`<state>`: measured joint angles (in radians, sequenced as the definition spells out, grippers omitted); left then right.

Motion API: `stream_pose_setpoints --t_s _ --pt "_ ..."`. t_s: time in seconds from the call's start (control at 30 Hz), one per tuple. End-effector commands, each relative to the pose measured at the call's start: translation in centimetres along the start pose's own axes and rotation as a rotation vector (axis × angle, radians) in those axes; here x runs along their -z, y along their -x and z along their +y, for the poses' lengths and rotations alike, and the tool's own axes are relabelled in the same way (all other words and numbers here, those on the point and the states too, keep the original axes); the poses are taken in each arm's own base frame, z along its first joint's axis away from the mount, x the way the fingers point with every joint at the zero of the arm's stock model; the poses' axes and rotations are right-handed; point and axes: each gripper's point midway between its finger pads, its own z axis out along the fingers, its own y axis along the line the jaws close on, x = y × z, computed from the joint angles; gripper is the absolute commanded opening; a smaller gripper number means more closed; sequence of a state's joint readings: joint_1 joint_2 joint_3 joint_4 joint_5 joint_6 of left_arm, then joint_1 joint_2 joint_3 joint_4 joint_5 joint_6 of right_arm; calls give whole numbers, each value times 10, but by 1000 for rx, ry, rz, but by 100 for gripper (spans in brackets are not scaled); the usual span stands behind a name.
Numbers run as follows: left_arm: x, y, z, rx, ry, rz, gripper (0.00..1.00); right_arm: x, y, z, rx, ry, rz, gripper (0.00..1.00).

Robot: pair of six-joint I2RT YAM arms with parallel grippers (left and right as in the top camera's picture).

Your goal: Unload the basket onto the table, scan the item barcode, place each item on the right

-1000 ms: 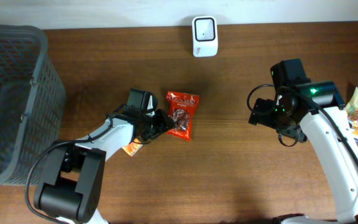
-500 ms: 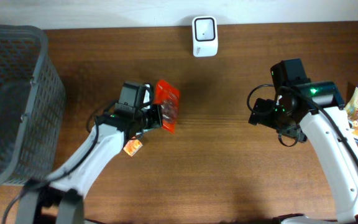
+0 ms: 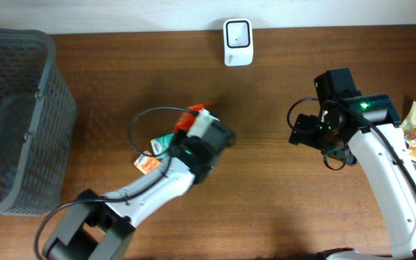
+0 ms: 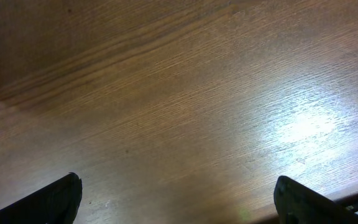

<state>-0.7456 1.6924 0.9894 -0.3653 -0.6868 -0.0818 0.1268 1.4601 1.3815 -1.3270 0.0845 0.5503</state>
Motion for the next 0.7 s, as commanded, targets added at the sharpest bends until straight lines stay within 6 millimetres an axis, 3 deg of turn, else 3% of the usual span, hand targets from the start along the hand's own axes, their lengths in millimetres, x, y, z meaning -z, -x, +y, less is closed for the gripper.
stream_pose_setpoints --t_s 0.0,0.13,0.2,0.3,0.33,0.37,0.4,0.5,0.57,0.67 --pt "18 9 -32 -39 -47 -56 2 -1 -1 -1 -11 -2 6 99" --pt "31 3 -78 -66 -269 -41 12 -1 -2 -2 -10 -6 13 99" --pt "35 1 -89 -65 -334 -32 19 -1 -3 -2 -10 -7 14 99" --pt "37 -1 -96 -61 -379 -23 17 -1 -3 -2 -10 -7 14 99" --pt "39 -2 -101 -61 -409 -18 29 -1 -3 -2 -10 -7 14 99" --pt "42 -2 -105 -62 -440 -14 48 -1 -3 -2 -11 -6 13 99" --pt "45 -1 -107 -58 -457 -18 54 -1 -2 -2 -11 -6 12 99" --pt "69 31 -93 6 -485 -106 58 -1 -1 -1 -12 -1 6 99" --pt "90 60 -63 91 -481 -195 61 -1 1 7 -13 42 3 99" --pt "82 68 -23 235 -438 -193 57 1 3 24 -14 129 10 98"
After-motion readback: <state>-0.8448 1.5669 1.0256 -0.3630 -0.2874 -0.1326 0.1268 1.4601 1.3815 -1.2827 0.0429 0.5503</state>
